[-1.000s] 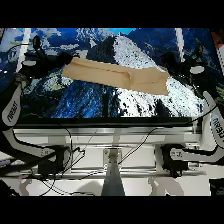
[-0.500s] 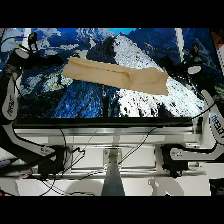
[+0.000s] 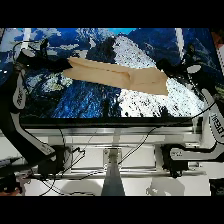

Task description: Fold the clothes and pants, and hang the long-sleeved shirts on hangers.

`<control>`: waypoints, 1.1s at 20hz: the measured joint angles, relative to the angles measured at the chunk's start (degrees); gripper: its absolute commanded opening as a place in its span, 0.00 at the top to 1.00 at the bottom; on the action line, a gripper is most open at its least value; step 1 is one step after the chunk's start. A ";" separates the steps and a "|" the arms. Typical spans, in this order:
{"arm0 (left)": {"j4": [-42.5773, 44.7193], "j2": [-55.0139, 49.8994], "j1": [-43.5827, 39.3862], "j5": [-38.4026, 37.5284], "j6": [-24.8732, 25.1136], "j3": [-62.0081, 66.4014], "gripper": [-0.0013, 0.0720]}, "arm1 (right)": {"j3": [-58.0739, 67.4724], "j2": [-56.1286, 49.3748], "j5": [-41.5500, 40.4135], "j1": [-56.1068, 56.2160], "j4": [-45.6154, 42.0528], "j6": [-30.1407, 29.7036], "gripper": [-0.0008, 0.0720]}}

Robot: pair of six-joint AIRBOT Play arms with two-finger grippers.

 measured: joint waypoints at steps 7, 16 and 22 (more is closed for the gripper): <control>1.18 0.39 -3.30 -0.02 3.63 0.46 0.97 | 6.49 -0.28 9.33 1.73 -4.55 -0.35 0.57; 18.91 22.23 -5.07 -12.66 -0.39 0.57 0.97 | 11.21 -1.97 4.00 18.40 -6.25 2.78 0.97; 19.87 37.29 -5.18 -22.43 -2.97 0.59 0.97 | 18.43 -10.80 -0.48 37.33 -6.40 10.51 0.97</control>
